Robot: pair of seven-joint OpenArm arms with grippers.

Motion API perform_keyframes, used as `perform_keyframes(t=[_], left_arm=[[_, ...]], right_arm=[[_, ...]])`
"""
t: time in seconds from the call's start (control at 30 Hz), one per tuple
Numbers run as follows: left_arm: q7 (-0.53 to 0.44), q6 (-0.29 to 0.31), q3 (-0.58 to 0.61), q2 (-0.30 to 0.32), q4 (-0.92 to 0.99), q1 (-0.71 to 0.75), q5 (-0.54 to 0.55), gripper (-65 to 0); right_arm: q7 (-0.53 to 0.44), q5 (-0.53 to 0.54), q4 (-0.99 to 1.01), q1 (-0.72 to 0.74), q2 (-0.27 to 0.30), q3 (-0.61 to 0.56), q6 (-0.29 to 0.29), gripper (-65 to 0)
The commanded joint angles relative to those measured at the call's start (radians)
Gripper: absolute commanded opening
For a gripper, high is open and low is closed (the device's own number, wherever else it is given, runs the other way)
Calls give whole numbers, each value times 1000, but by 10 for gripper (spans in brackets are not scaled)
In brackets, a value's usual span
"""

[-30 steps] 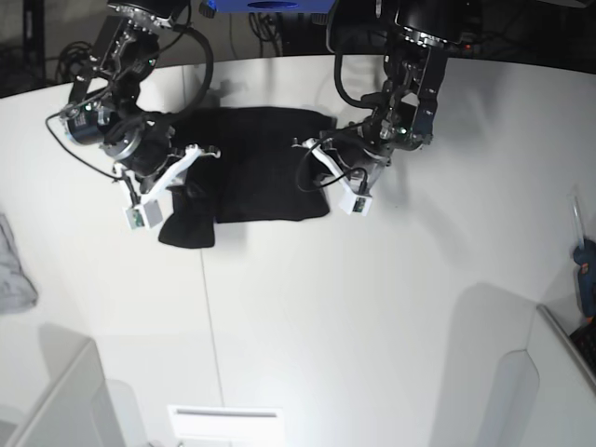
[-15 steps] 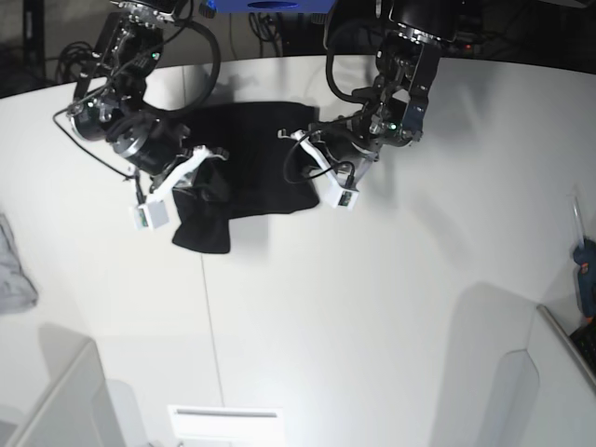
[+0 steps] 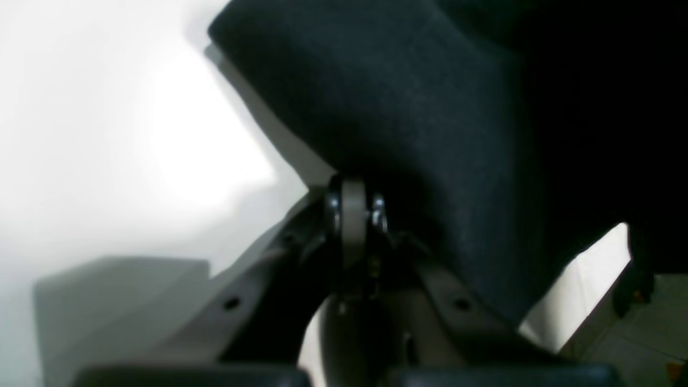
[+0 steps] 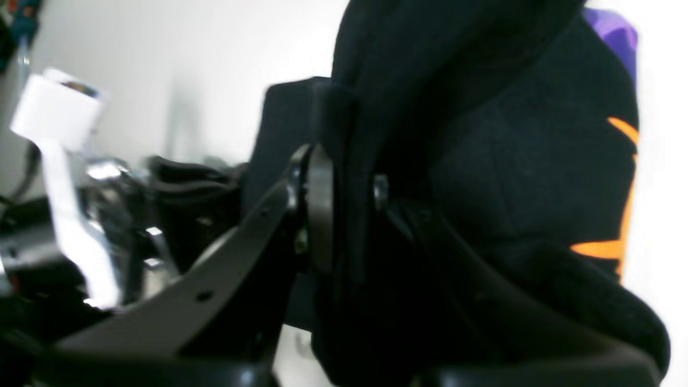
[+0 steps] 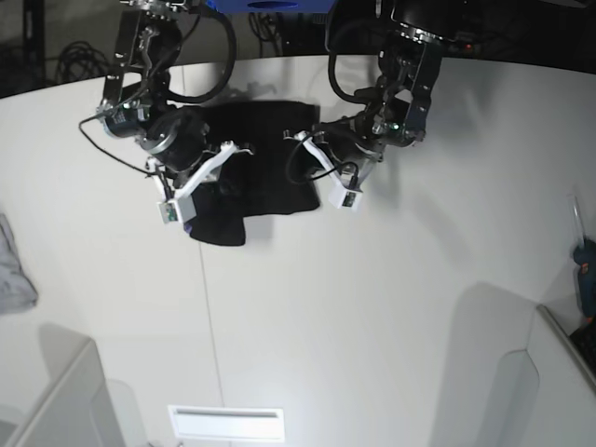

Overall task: Fold the T-shirt properly
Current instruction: 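Fold the strip end with the left gripper over toward the right gripper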

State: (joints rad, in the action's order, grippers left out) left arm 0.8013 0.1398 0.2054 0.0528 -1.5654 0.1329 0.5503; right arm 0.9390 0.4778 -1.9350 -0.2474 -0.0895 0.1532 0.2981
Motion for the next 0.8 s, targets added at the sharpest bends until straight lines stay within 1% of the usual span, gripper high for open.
perform_keyframes(t=[0.0,0.1,0.23,0.33,0.43,0.5,0.77], left_arm=[[-6,4,-1,-3,-33,4,11,-650],[-6,4,-1,-1,-71,17,11,-650],[-6,4,-1,0,-77,29,9,-650],[-6,4,-1,25,-77,30,11,-650],[-6,4,-2,31,-80,44,11,-650],[-6,4,-2,46,-94,49,11,-650],[-7,4,-4,65,-185,96,11,-650]], right_arm=[[-21,22,-17,7,1,-2,6,-650],[-21,20,-11,-7,1,-2,5,-650],[-21,20,-5,-14,3,-2,5,-650],[-21,20,-4,-19,20,-2,5,-650],[-21,20,-4,-22,21,-2,5,-650],[-21,20,-4,-20,21,-2,5,-650],[-21,20,-2,-20,20,-2,3,-650]])
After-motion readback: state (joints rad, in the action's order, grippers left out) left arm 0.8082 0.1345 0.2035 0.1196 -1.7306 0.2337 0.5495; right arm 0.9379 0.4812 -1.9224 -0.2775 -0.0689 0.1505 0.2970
